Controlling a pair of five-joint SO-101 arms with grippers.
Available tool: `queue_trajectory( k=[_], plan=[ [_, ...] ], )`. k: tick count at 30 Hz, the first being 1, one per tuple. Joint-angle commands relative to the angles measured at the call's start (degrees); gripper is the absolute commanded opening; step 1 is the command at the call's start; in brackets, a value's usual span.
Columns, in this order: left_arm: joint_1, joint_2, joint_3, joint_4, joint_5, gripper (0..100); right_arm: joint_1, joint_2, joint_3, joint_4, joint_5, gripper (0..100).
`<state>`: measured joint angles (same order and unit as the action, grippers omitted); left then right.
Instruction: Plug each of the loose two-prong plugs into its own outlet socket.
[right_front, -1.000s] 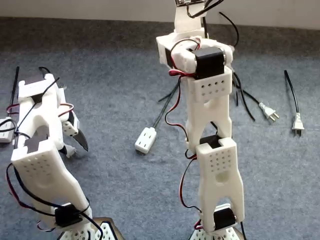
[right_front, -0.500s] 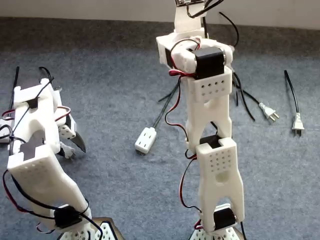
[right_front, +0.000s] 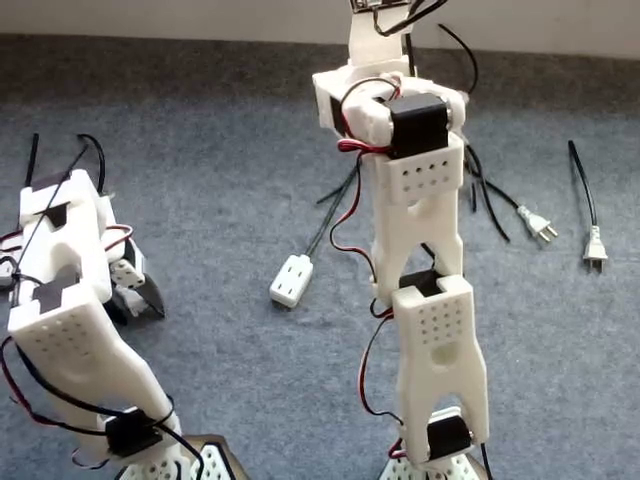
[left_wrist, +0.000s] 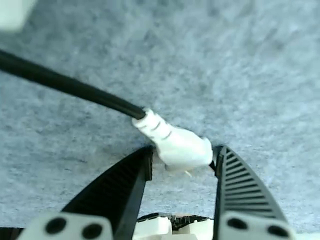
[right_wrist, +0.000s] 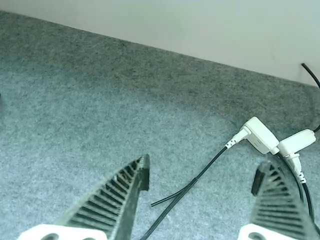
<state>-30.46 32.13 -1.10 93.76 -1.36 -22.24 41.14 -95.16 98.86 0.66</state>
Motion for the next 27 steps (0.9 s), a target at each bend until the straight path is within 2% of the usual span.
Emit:
queue_trajectory(
  k=[1, 3, 11, 14, 18, 27],
  plan=[
    [1.45, -4.26, -5.23, 5.27, -0.26, 17, -0.48, -1.1, -4.35, 1.63, 0.62, 32.4],
    [2.42, -7.08, -6.9, 7.3, 0.09, 16, -0.48, -1.1, -4.35, 1.63, 0.62, 32.4],
    [9.36, -12.26, -5.58, 7.03, 0.7, 6, -0.48, -1.19, -4.35, 1.71, 0.62, 32.4],
    [9.98, -11.74, -3.47, 3.16, 5.63, 6, -0.48, -1.19, -4.35, 1.71, 0.62, 32.4],
    [8.75, -8.31, 0.92, -2.81, 5.45, 6, -0.48, -1.19, -4.35, 1.8, 0.62, 32.4],
    [0.31, -3.21, 1.27, -7.03, 3.6, 6, -0.48, -1.19, -4.35, 1.8, 0.62, 32.4]
  ],
)
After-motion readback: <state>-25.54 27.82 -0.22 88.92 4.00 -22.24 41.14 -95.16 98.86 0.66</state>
